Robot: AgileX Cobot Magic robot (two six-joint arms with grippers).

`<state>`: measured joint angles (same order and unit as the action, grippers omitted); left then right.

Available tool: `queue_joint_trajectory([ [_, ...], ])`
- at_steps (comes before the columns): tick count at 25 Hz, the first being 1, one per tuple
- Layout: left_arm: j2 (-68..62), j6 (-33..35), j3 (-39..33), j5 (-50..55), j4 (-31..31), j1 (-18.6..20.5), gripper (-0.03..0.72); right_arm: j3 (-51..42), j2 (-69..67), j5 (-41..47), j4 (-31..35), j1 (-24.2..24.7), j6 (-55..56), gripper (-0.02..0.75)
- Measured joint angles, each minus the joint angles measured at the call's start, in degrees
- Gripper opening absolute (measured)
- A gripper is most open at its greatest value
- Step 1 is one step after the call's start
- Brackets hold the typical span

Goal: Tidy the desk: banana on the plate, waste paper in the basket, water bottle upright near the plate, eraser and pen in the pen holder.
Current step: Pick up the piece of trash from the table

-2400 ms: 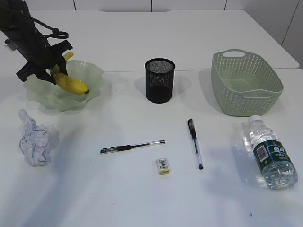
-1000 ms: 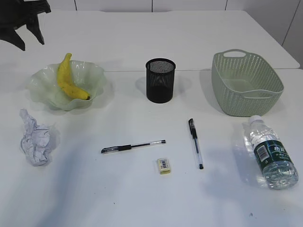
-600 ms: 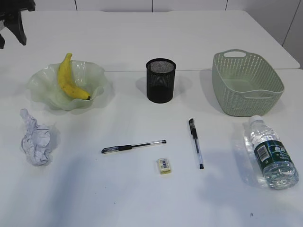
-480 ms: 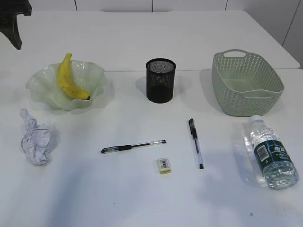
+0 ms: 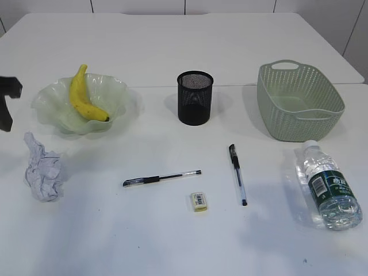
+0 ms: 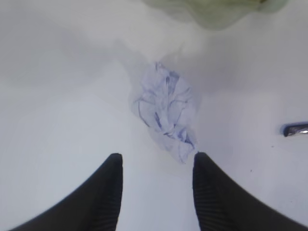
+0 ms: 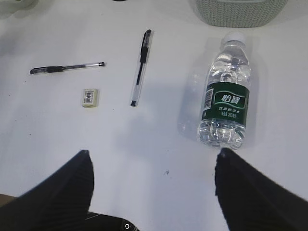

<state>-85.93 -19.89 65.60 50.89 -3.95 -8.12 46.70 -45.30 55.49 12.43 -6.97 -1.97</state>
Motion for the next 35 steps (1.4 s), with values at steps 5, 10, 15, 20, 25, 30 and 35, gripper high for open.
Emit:
queue_joint_trajectory([
  [5,-0.7,0.0,-5.0,-5.1,-0.5,0.0,0.391,0.0,0.0,0.0,0.0,0.0,0.0,0.585],
  [10,-3.0,0.0,-5.1,-10.5,1.2,0.0,0.446,0.0,0.0,0.0,0.0,0.0,0.0,0.585],
  [15,-6.7,-0.1,-5.1,-13.4,2.1,0.0,0.465,0.0,0.0,0.1,0.0,0.0,0.0,0.585],
  [20,-10.3,-0.1,-5.1,-16.5,2.1,0.0,0.466,0.0,0.0,0.0,0.1,0.0,0.0,0.585],
  [25,-14.0,-0.1,-5.1,-18.9,2.1,0.0,0.465,0.0,0.0,-0.2,0.1,0.0,0.0,0.585],
  [30,-16.6,-0.1,-5.1,-20.1,2.1,0.0,0.465,0.0,0.0,-0.5,0.2,0.0,0.0,0.585],
  [35,-17.4,-0.1,-5.1,-20.9,2.1,0.0,0.465,0.0,0.0,-0.5,0.2,0.0,-0.1,0.585],
])
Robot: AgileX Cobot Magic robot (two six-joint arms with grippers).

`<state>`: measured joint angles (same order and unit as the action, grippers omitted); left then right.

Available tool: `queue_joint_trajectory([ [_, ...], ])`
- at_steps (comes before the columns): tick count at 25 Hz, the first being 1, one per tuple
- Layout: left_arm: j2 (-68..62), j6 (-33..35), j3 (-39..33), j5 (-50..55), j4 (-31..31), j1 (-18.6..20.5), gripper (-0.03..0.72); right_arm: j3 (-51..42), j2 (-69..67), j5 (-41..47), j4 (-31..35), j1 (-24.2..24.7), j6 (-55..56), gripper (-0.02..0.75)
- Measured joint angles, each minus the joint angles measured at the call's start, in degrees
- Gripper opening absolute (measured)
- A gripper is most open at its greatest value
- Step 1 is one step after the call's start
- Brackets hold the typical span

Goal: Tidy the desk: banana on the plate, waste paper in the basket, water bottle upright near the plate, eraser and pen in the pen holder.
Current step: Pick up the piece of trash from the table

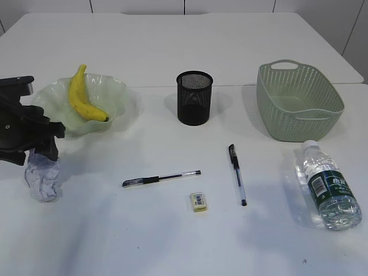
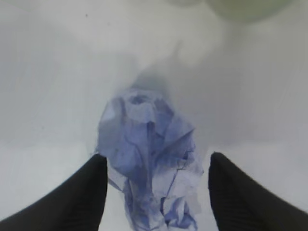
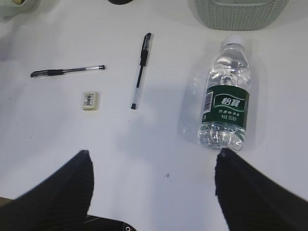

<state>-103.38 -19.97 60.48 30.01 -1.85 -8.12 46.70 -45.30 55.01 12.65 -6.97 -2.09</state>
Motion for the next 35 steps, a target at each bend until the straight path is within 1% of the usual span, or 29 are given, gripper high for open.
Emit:
queue_joint_trajectory([
  [2,0.0,0.0,0.0,-0.2,0.0,0.0,0.459,0.0,0.0,0.0,0.0,0.0,0.0,0.585],
  [4,0.0,0.0,0.0,-0.4,-0.1,0.0,0.435,0.0,0.0,0.0,0.0,0.0,0.0,0.585],
  [8,0.0,0.0,0.0,-0.4,-1.0,0.0,0.335,0.0,0.0,0.0,0.0,0.0,0.0,0.585],
  [10,0.0,0.0,0.0,-0.4,-1.6,0.0,0.301,0.0,0.0,0.0,0.0,0.0,0.0,0.585],
  [16,0.0,0.0,0.0,-0.4,-2.1,1.1,0.275,0.0,0.0,0.0,0.0,0.0,0.0,0.585],
  [21,0.0,0.0,0.0,-0.4,-2.2,2.3,0.236,0.0,0.0,0.3,0.0,0.0,0.0,0.585],
  [29,0.0,0.0,0.0,-0.4,-2.2,2.4,0.219,0.0,0.0,0.3,0.0,0.0,-0.2,0.585],
  [32,0.0,0.0,0.0,-0.4,-2.2,2.4,0.169,0.0,0.0,0.3,0.0,0.0,-0.3,0.585],
  [35,0.0,0.0,0.0,-0.4,-2.2,2.4,0.099,0.0,0.0,0.3,0.0,0.0,-0.8,0.585],
])
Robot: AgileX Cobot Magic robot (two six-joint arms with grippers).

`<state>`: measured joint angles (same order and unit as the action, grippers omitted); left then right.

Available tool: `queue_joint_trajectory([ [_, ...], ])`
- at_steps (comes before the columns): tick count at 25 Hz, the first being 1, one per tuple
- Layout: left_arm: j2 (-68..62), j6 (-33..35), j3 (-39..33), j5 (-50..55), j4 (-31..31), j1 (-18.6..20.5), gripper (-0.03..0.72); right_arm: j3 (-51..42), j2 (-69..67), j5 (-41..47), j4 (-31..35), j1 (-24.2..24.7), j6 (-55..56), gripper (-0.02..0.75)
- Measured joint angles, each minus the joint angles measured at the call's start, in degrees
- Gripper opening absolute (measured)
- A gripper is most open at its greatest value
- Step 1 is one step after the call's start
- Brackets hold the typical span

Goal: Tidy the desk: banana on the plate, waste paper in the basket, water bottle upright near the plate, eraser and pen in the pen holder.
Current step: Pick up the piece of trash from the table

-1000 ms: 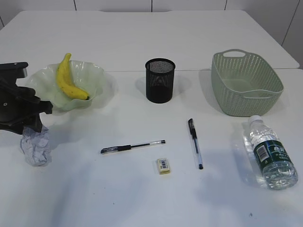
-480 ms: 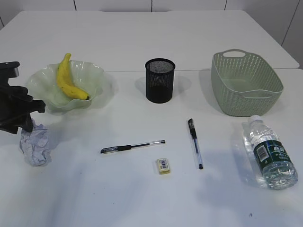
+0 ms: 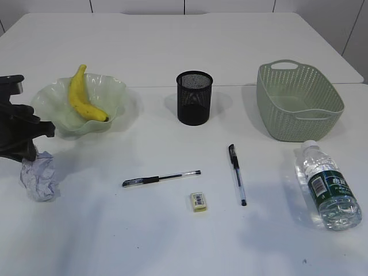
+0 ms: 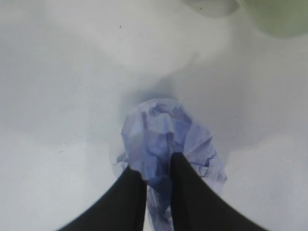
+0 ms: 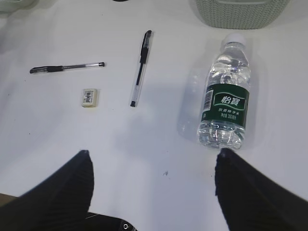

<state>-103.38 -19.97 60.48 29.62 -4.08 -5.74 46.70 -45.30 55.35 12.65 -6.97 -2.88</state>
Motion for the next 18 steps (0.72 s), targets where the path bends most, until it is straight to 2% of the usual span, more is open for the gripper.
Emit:
queue_joint_trajectory([
  [3,0.0,0.0,0.0,0.2,0.0,0.0,0.040,0.0,0.0,0.0,0.0,0.0,-0.1,0.585],
  [8,0.0,0.0,0.0,0.3,0.0,0.0,-0.011,0.0,0.0,0.0,0.0,0.0,-0.2,0.585],
  [18,0.6,0.5,0.0,5.1,0.3,0.0,-0.018,0.0,0.0,0.0,0.0,0.0,-0.2,0.585],
])
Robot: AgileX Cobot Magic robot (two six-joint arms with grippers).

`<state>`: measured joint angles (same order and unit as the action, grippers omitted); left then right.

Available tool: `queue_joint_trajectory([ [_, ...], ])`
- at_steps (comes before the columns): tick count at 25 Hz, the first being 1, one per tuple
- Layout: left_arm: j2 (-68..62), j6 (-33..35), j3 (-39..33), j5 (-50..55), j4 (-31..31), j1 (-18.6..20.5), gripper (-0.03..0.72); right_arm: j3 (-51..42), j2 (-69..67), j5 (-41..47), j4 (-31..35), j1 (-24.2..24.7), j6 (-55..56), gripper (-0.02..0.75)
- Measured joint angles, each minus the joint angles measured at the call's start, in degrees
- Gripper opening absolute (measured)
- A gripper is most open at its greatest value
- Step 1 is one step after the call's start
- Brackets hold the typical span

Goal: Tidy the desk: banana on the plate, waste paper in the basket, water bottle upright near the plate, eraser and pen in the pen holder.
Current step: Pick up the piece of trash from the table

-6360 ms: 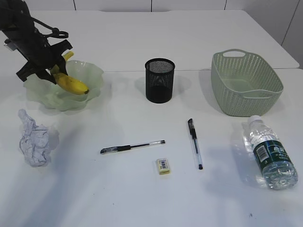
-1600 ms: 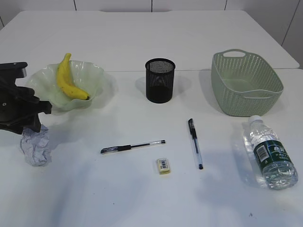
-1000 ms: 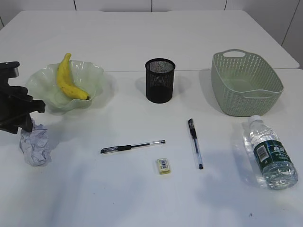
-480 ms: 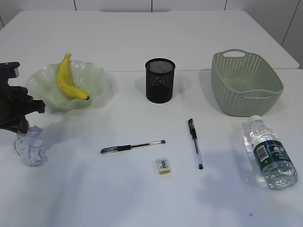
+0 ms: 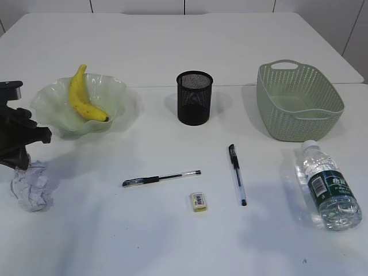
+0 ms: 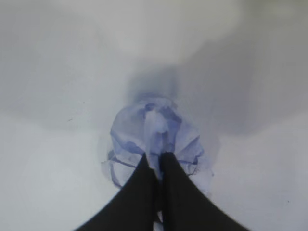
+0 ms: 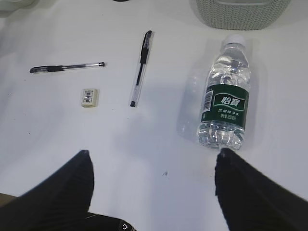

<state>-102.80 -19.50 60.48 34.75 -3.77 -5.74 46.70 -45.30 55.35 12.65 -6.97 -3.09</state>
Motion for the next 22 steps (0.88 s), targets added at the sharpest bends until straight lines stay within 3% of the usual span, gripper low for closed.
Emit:
queue_joint_trajectory([
  [12,9.0,7.7,0.0,6.9,1.9,0.0,-0.018,0.0,0.0,0.0,0.0,0.0,-0.3,0.585],
  [22,17.6,15.6,0.0,8.6,13.4,0.0,-0.018,0.0,0.0,0.0,2.1,0.0,-0.4,0.585],
])
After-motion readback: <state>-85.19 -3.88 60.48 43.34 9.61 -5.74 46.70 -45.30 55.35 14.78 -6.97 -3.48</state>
